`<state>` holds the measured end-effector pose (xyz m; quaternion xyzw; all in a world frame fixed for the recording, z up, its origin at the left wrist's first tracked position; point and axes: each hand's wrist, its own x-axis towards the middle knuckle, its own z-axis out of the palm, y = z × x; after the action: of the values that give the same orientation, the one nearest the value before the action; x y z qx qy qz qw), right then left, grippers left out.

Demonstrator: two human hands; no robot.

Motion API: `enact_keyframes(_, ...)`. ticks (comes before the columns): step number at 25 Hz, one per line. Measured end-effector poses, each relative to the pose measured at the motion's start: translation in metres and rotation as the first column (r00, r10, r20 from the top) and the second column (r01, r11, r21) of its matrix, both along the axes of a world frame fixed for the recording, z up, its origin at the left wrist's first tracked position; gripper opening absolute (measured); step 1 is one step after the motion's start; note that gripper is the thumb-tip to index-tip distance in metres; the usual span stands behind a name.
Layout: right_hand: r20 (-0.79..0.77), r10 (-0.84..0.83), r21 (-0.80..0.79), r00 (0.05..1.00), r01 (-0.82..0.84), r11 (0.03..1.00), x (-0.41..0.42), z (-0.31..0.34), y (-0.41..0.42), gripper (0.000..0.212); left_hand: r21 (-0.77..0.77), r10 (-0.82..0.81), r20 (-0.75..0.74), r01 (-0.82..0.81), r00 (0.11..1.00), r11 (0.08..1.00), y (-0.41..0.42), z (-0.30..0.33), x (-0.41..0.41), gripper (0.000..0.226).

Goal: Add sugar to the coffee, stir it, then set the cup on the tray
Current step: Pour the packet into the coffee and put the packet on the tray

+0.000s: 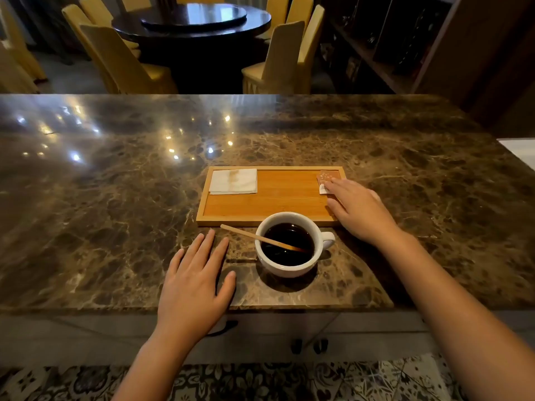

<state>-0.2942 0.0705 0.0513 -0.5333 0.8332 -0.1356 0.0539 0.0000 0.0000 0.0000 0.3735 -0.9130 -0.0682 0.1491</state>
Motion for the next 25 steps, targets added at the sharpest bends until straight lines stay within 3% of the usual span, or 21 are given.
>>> enact_keyframes(4, 0.003, -0.025, -0.223, 1.0, 0.025, 0.975, -0.001, -0.004, 0.004, 0.025, -0.043, 0.013, -0.016, -0.014, 1.0, 0.999, 0.0, 0.0, -0.002, 0.057)
enact_keyframes(8, 0.074, -0.096, -0.278, 0.993, 0.113, 0.954, -0.007, -0.005, 0.0, 0.017, -0.047, 0.016, -0.03, -0.018, 0.999, 0.999, 0.0, -0.001, -0.001, 0.056)
enact_keyframes(13, 0.2, -0.214, -0.202, 0.956, 0.254, 0.946, -0.009, -0.008, -0.001, 0.061, -0.053, 0.017, -0.039, -0.019, 0.999, 0.998, 0.002, -0.001, -0.001, 0.056)
enact_keyframes(15, 0.232, -0.254, -0.174, 0.939, 0.297, 0.939, -0.01, -0.007, 0.0, 0.064, -0.055, 0.018, -0.038, -0.02, 0.999, 0.998, 0.002, -0.001, -0.001, 0.056)
enact_keyframes(22, 0.281, -0.266, -0.294, 0.922, 0.347, 0.891, -0.01, -0.013, 0.005, 0.028, -0.056, 0.02, -0.034, -0.021, 0.999, 0.998, 0.001, -0.002, -0.001, 0.056)
enact_keyframes(25, 0.41, -0.184, -0.394, 0.893, 0.356, 0.847, -0.006, -0.008, 0.013, 0.014, -0.054, 0.019, -0.036, -0.021, 0.999, 0.998, 0.001, -0.002, -0.001, 0.056)
